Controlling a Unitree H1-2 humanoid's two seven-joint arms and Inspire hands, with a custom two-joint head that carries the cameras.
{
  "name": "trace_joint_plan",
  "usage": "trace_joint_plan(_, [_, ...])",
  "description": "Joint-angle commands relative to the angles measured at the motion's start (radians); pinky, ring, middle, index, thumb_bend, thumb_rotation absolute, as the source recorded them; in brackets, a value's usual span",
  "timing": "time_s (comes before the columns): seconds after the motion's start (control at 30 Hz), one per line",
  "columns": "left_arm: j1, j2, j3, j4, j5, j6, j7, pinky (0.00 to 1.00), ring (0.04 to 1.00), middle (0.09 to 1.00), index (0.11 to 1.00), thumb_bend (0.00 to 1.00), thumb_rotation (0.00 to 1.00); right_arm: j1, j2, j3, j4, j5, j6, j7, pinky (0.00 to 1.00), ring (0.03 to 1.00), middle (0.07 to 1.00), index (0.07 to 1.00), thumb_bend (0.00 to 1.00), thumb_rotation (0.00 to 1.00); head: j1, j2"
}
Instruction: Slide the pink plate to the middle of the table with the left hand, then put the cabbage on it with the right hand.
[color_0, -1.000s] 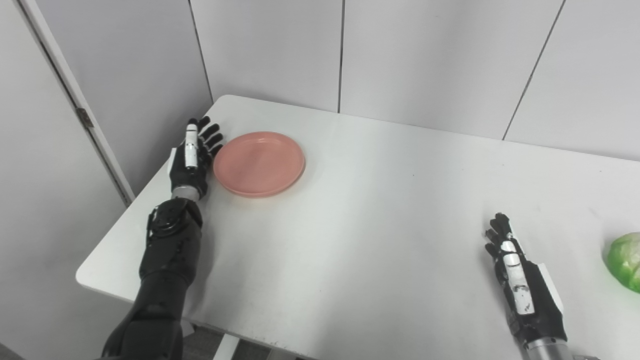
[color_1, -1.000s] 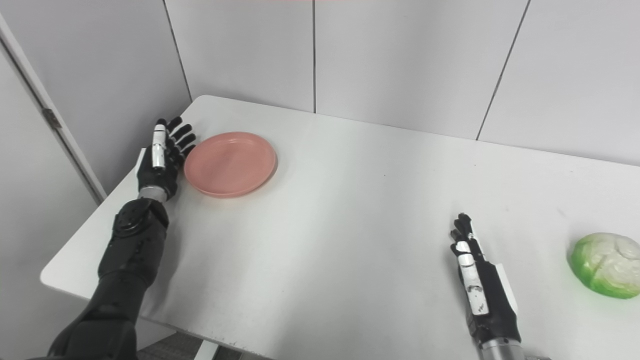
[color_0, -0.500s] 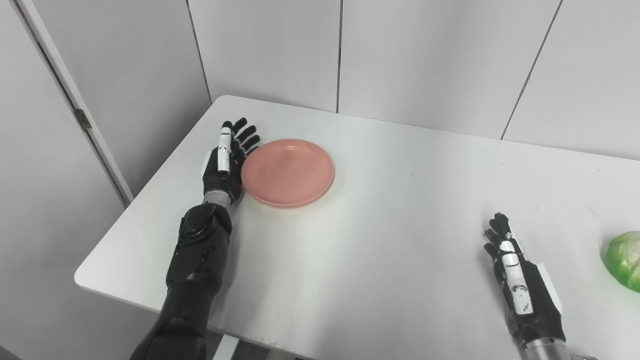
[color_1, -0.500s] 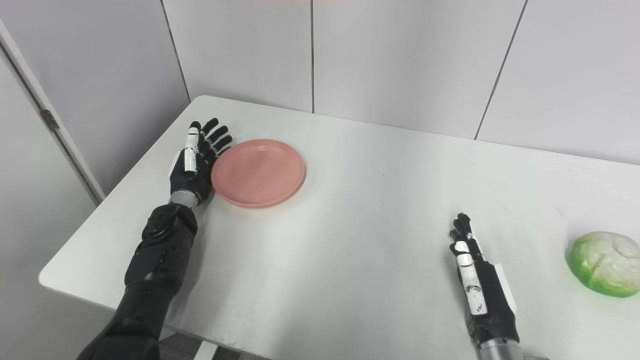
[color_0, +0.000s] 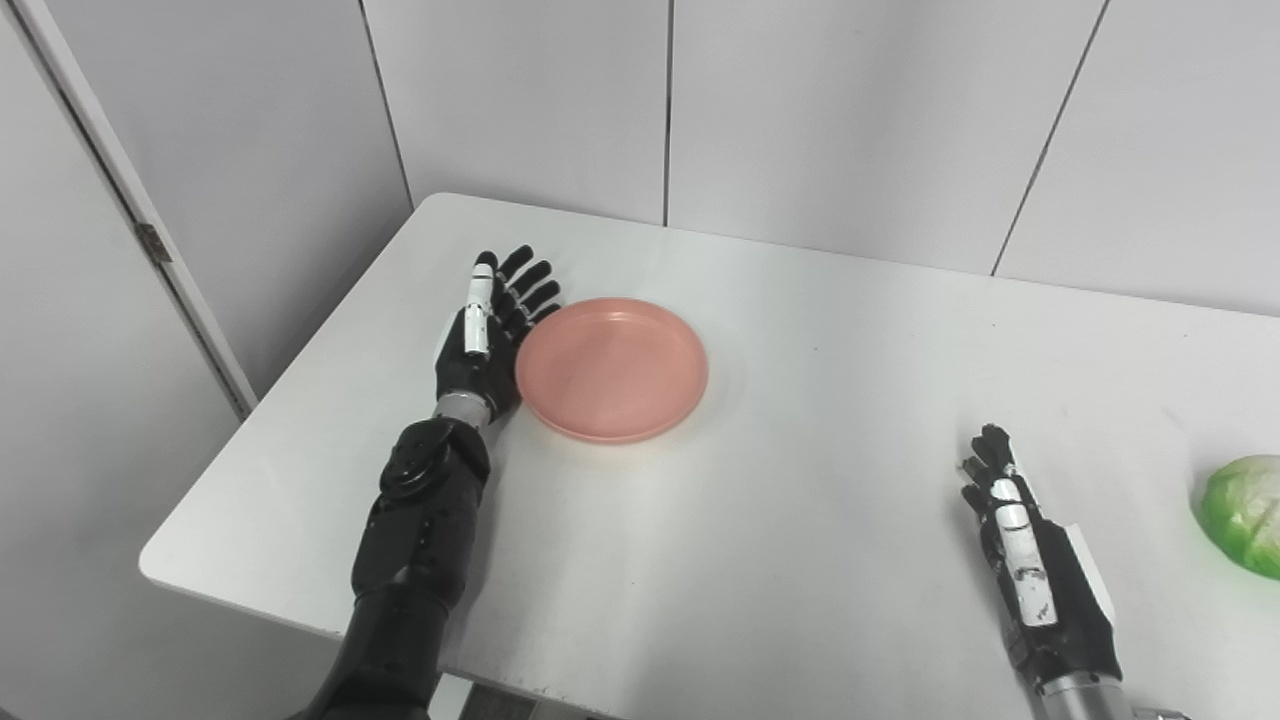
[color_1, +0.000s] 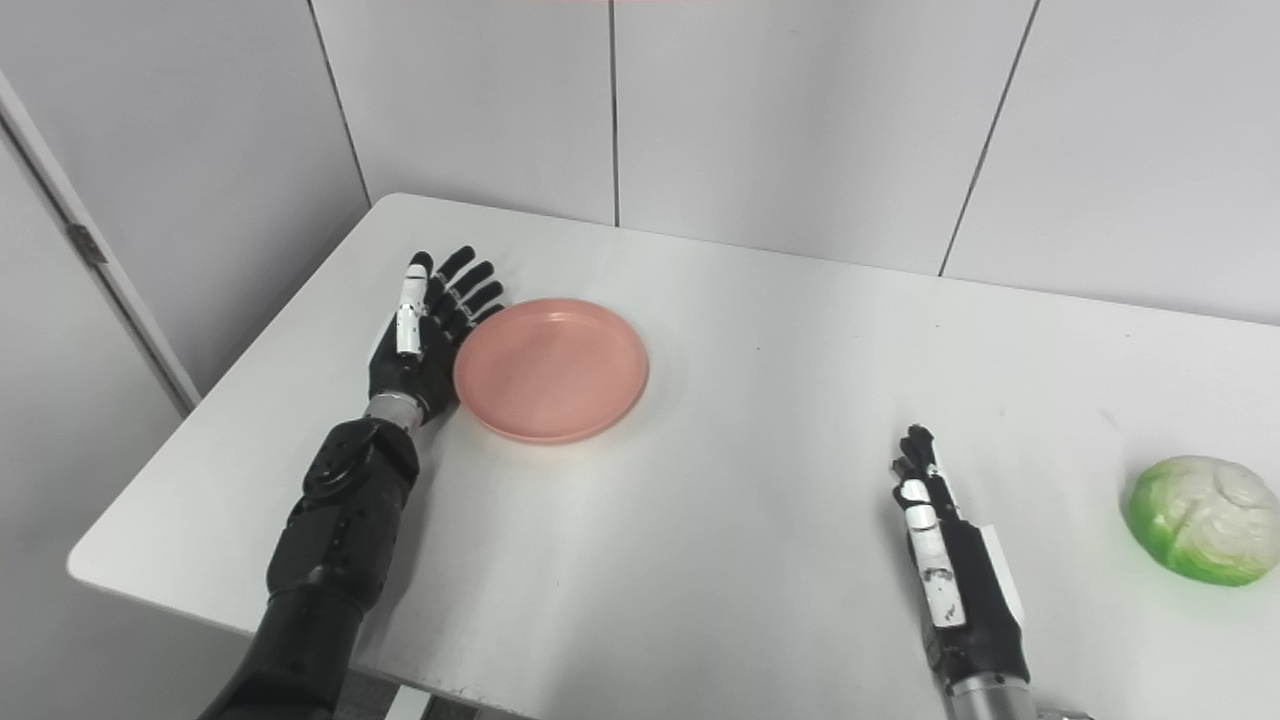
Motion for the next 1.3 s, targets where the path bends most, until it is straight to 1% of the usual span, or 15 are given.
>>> trace_joint_plan(0.0, [-0.009, -0.015, -0.01, -0.014, -0.01, 0.035, -0.006, 0.85, 0.851, 0.852, 0.833, 0.46, 1.0, 0.013, 0.008, 0.009, -0.008, -0.004, 0.032, 0.001, 1.0, 1.0, 1.0, 1.0, 0.23, 1.0, -0.001, -0.001])
trace_joint_plan(0.17, [0.002, -0.058, -0.039, -0.047, -0.02, 0.079, -0.016, 0.83, 0.836, 0.84, 0.825, 0.44, 1.0, 0.012, 0.012, 0.014, -0.014, -0.009, 0.045, -0.004, 1.0, 1.0, 1.0, 1.0, 0.24, 1.0, -0.028, 0.012])
trace_joint_plan(0.3, [0.023, -0.1, -0.063, -0.106, -0.026, 0.125, -0.015, 0.81, 0.832, 0.837, 0.824, 0.42, 1.0, 0.012, 0.019, 0.018, -0.02, -0.019, 0.05, -0.011, 1.0, 1.0, 1.0, 1.0, 0.23, 1.0, -0.041, 0.019])
trace_joint_plan(0.4, [0.042, -0.12, -0.083, -0.155, -0.025, 0.156, -0.009, 0.82, 0.832, 0.837, 0.823, 0.41, 1.0, 0.012, 0.021, 0.02, -0.02, -0.023, 0.049, -0.013, 1.0, 1.0, 1.0, 1.0, 0.22, 1.0, -0.057, 0.023])
trace_joint_plan(0.6, [0.078, -0.153, -0.122, -0.24, -0.036, 0.208, -0.017, 0.87, 0.875, 0.873, 0.856, 0.39, 1.0, 0.013, 0.028, 0.03, -0.025, -0.033, 0.051, -0.018, 1.0, 1.0, 1.0, 1.0, 0.24, 1.0, -0.095, 0.027])
trace_joint_plan(0.87, [0.086, -0.189, -0.161, -0.27, -0.042, 0.233, -0.027, 0.87, 0.868, 0.871, 0.858, 0.41, 1.0, 0.014, 0.043, 0.045, -0.027, -0.061, 0.056, -0.035, 1.0, 1.0, 1.0, 1.0, 0.26, 1.0, -0.148, 0.03])
trace_joint_plan(0.9, [0.084, -0.193, -0.168, -0.271, -0.04, 0.235, -0.026, 0.87, 0.866, 0.87, 0.857, 0.41, 1.0, 0.014, 0.046, 0.047, -0.026, -0.066, 0.058, -0.038, 1.0, 1.0, 1.0, 1.0, 0.27, 1.0, -0.167, 0.031])
trace_joint_plan(0.93, [0.083, -0.195, -0.173, -0.271, -0.039, 0.236, -0.024, 0.86, 0.865, 0.869, 0.856, 0.41, 1.0, 0.014, 0.048, 0.049, -0.026, -0.068, 0.059, -0.04, 1.0, 1.0, 1.0, 1.0, 0.27, 1.0, -0.167, 0.031])
trace_joint_plan(0.97, [0.082, -0.201, -0.179, -0.274, -0.035, 0.24, -0.017, 0.85, 0.857, 0.864, 0.85, 0.41, 1.0, 0.013, 0.05, 0.051, -0.022, -0.07, 0.055, -0.041, 1.0, 1.0, 1.0, 1.0, 0.27, 1.0, -0.187, 0.033])
trace_joint_plan(1.03, [0.08, -0.208, -0.188, -0.274, -0.029, 0.243, -0.011, 0.85, 0.853, 0.861, 0.846, 0.41, 1.0, 0.012, 0.053, 0.056, -0.017, -0.074, 0.047, -0.044, 1.0, 1.0, 1.0, 1.0, 0.26, 1.0, -0.204, 0.034])
trace_joint_plan(1.17, [0.073, -0.203, -0.199, -0.255, -0.017, 0.227, -0.024, 0.86, 0.854, 0.864, 0.85, 0.41, 1.0, 0.013, 0.061, 0.055, -0.013, -0.074, 0.045, -0.046, 1.0, 1.0, 1.0, 1.0, 0.26, 1.0, -0.229, 0.037])
trace_joint_plan(1.27, [0.07, -0.198, -0.196, -0.248, -0.019, 0.224, -0.03, 0.87, 0.862, 0.871, 0.859, 0.41, 1.0, 0.013, 0.067, 0.054, -0.014, -0.074, 0.054, -0.051, 1.0, 1.0, 1.0, 1.0, 0.29, 1.0, -0.237, 0.037])
